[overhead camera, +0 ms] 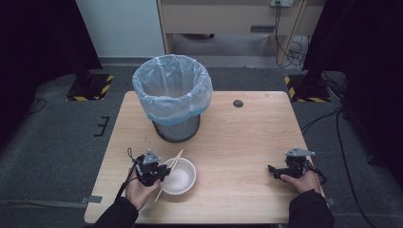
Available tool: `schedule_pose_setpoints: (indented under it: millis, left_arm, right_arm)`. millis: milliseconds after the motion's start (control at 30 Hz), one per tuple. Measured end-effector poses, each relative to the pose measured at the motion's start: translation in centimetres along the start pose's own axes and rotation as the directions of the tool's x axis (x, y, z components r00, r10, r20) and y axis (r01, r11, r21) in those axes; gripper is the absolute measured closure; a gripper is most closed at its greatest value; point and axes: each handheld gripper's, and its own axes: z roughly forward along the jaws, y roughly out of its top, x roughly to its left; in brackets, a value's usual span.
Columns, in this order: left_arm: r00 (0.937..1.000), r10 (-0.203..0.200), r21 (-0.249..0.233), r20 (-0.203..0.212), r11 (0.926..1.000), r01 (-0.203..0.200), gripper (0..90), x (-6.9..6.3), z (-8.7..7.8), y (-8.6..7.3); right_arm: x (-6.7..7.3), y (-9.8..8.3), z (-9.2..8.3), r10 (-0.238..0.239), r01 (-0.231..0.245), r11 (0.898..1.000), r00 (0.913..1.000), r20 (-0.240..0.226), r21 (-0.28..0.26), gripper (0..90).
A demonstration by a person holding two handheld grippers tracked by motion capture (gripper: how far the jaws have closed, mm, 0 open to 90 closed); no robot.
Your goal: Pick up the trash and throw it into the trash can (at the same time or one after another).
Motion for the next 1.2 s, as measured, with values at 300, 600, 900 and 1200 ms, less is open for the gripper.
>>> schedule_pose_setpoints:
  millis: [300, 600, 900, 1200]
  left_arm:
    - [0.9999, -0.009, 0.017, -0.01, 0.9998, 0.009, 84.6, -0.1, -0.1, 0.1]
    - [0.9999, -0.017, 0.002, 0.002, 0.9998, 0.017, 85.2, -0.2, -0.4, 0.3]
    - [0.9997, -0.024, -0.045, 0.0, 0.9987, 0.024, 85.1, 0.0, -1.3, 0.5]
    - [0.9995, -0.032, -0.095, 0.002, 0.9949, 0.032, 85.1, 0.1, -2.4, 0.8]
  right_arm:
    - [0.0, 0.0, 0.0, 0.0, 0.0, 1.0, 1.0, 0.0, 0.0, 3.4]
    - [0.0, 0.0, 0.0, 0.0, 0.0, 1.0, 1.0, 0.0, 0.0, 3.4]
    - [0.0, 0.0, 0.0, 0.0, 0.0, 1.0, 1.0, 0.0, 0.0, 3.4]
    - [0.0, 0.0, 0.0, 0.0, 0.0, 1.0, 1.0, 0.0, 0.0, 3.4]
